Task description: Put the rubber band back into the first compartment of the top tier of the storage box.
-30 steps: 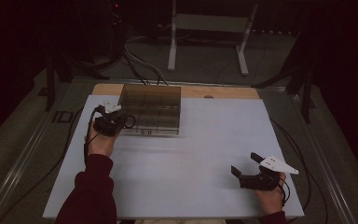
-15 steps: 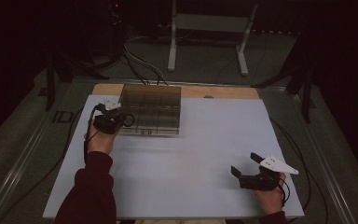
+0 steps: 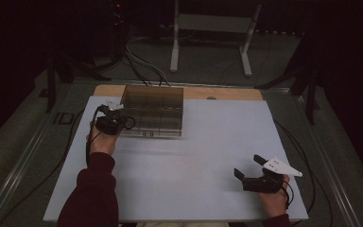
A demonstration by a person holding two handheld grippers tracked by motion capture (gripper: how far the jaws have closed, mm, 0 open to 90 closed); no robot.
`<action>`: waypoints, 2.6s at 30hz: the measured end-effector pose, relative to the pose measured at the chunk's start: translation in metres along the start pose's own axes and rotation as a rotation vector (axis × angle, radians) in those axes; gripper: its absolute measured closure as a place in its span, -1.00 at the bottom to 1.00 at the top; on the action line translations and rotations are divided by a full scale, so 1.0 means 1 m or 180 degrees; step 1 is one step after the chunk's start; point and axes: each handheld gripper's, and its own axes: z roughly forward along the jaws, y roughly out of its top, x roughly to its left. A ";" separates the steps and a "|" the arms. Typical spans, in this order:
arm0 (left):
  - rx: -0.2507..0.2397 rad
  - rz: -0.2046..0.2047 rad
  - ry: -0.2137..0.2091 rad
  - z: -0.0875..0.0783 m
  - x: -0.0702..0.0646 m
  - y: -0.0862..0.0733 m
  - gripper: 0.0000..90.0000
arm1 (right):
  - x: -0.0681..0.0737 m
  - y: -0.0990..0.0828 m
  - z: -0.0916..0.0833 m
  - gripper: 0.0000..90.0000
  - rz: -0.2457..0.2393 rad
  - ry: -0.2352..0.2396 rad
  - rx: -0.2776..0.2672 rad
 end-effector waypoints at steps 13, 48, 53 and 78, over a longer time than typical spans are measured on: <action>-0.0370 -0.0234 -0.0130 -0.011 0.002 -0.001 -0.09 | 0.000 0.000 0.000 -1.00 -0.0003 -0.0006 0.0012; -0.0736 -0.0181 -0.0289 -0.059 0.001 -0.047 -0.99 | 0.001 0.000 -0.001 -1.00 0.0015 -0.0004 -0.0005; -0.0731 -0.0182 -0.0281 -0.061 0.003 -0.063 -0.99 | 0.001 0.000 -0.001 -1.00 0.0014 -0.0003 -0.0009; -0.1001 -0.0083 -0.0222 -0.084 -0.008 -0.095 -0.99 | 0.002 0.001 -0.001 -1.00 -0.0009 0.0010 -0.0045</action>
